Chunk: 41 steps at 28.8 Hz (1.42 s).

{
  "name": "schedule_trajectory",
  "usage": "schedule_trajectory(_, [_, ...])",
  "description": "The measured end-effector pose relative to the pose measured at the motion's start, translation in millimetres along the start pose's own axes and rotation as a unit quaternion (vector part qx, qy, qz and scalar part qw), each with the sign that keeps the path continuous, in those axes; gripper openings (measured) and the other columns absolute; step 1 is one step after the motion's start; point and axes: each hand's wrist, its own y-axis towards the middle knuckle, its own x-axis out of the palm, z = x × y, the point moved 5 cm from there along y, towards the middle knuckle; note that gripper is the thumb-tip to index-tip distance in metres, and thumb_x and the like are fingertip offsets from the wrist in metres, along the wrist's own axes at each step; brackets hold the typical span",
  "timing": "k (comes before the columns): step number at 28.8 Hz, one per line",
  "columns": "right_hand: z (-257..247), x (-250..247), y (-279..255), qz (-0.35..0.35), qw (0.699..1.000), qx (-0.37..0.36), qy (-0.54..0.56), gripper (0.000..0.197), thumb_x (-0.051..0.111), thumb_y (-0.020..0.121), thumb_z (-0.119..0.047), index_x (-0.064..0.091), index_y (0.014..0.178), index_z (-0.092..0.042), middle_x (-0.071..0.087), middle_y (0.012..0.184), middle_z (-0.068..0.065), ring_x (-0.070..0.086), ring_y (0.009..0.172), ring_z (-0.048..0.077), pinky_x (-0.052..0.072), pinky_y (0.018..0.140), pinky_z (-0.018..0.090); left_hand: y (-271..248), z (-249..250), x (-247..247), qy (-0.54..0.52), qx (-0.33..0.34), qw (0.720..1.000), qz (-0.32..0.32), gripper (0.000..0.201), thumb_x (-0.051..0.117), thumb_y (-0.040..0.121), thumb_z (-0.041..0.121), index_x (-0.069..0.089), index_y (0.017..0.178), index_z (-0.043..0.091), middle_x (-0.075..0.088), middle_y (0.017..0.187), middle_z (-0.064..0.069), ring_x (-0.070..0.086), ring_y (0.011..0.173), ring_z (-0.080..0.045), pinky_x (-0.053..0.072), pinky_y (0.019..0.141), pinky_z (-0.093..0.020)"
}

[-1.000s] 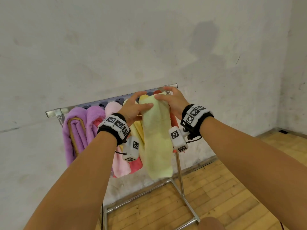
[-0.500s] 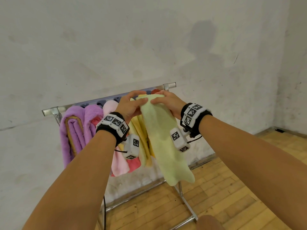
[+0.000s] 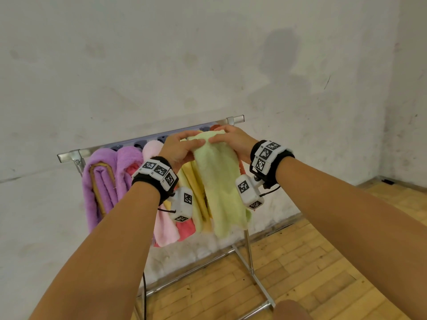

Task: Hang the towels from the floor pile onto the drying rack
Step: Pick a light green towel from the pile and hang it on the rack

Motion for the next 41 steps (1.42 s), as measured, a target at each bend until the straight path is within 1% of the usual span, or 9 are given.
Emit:
schedule_trajectory(4, [-11, -5, -1, 0.019, 0.999, -0.035, -0.015, 0.07, 0.086, 0.061, -0.027, 0.059, 0.125, -0.019, 0.063, 0.123, 0.008, 0.063, 0.113, 0.027, 0.053, 0.097, 0.046, 3, 2, 0, -0.033, 0.004, 0.999, 0.02, 0.031, 0.05, 0.084, -0.007, 0.071, 0.102, 0.006, 0.07, 0.08, -0.005, 0.068, 0.069, -0.015, 0.057, 0.066, -0.028])
schedule_trajectory(7, [-16, -15, 3, 0.04, 0.998, -0.047, 0.006, 0.065, 0.085, 0.069, -0.023, 0.057, 0.127, -0.018, 0.058, 0.13, 0.007, 0.058, 0.118, 0.025, 0.05, 0.102, 0.046, 9, -3, 1, 0.092, 0.011, 0.996, 0.005, 0.032, 0.052, 0.083, -0.012, 0.067, 0.101, 0.009, 0.066, 0.08, -0.007, 0.064, 0.073, -0.018, 0.054, 0.061, -0.023])
schedule_trajectory(10, [-14, -17, 6, 0.033, 0.997, -0.043, -0.055, 0.063, 0.084, 0.073, -0.023, 0.056, 0.128, -0.017, 0.06, 0.118, -0.001, 0.058, 0.115, 0.022, 0.049, 0.101, 0.043, 20, -4, -3, 0.223, 0.046, 0.972, 0.051, 0.023, 0.055, 0.082, -0.003, 0.067, 0.093, 0.014, 0.057, 0.069, -0.002, 0.051, 0.062, -0.016, 0.041, 0.049, -0.016])
schedule_trajectory(15, [-14, -31, 15, 0.066, 0.988, -0.052, -0.131, 0.05, 0.08, 0.079, -0.03, 0.059, 0.122, -0.017, 0.057, 0.11, -0.006, 0.055, 0.107, 0.015, 0.048, 0.093, 0.032, 33, 7, 14, 0.272, 0.101, 0.954, 0.07, 0.004, 0.057, 0.068, 0.023, 0.054, 0.066, 0.021, 0.045, 0.061, 0.004, 0.04, 0.059, -0.015, 0.033, 0.055, -0.024])
schedule_trajectory(20, [-13, -44, 32, 0.039, 0.977, -0.063, -0.201, 0.052, 0.083, 0.072, -0.044, 0.063, 0.115, -0.024, 0.054, 0.123, 0.0, 0.053, 0.112, 0.015, 0.044, 0.094, 0.031, 64, 17, 31, 0.292, 0.14, 0.941, 0.101, 0.017, 0.054, 0.083, 0.006, 0.046, 0.071, 0.015, 0.045, 0.068, -0.002, 0.041, 0.064, -0.019, 0.032, 0.057, -0.029])
schedule_trajectory(23, [-10, -40, 45, 0.014, 0.962, -0.074, -0.264, 0.058, 0.084, 0.071, -0.043, 0.058, 0.118, -0.02, 0.057, 0.115, -0.003, 0.055, 0.098, 0.012, 0.047, 0.085, 0.03, 81, 23, 45, 0.32, 0.155, 0.928, 0.107, 0.028, 0.054, 0.083, 0.005, 0.038, 0.065, 0.019, 0.042, 0.063, 0.001, 0.037, 0.059, -0.016, 0.028, 0.052, -0.029])
schedule_trajectory(27, [-13, -53, 66, 0.119, 0.943, -0.11, -0.292, 0.022, 0.067, 0.087, -0.022, 0.058, 0.106, -0.015, 0.061, 0.096, 0.0, 0.056, 0.084, 0.016, 0.041, 0.061, 0.023, 107, 26, 56, 0.355, 0.178, 0.911, 0.108, 0.029, 0.053, 0.08, 0.002, 0.036, 0.064, 0.019, 0.038, 0.061, 0.001, 0.034, 0.059, -0.018, 0.024, 0.051, -0.03])
schedule_trajectory(32, [-20, -74, 89, 0.172, 0.912, -0.122, -0.353, 0.017, 0.057, 0.084, -0.013, 0.06, 0.097, -0.023, 0.061, 0.099, -0.003, 0.06, 0.088, 0.024, 0.054, 0.075, 0.037, 137, 29, 54, 0.445, 0.176, 0.87, 0.117, 0.031, 0.052, 0.074, -0.006, 0.037, 0.063, 0.02, 0.044, 0.065, -0.003, 0.041, 0.066, -0.024, 0.028, 0.054, -0.028])
schedule_trajectory(41, [-14, -86, 124, 0.205, 0.877, -0.123, -0.417, 0.031, 0.047, 0.077, 0.004, 0.058, 0.093, -0.019, 0.057, 0.101, 0.002, 0.056, 0.089, 0.025, 0.053, 0.074, 0.041, 158, 22, 56, 0.531, 0.149, 0.826, 0.116, 0.029, 0.046, 0.07, -0.006, 0.04, 0.089, 0.015, 0.044, 0.083, -0.005, 0.039, 0.066, -0.024, 0.026, 0.052, -0.027])
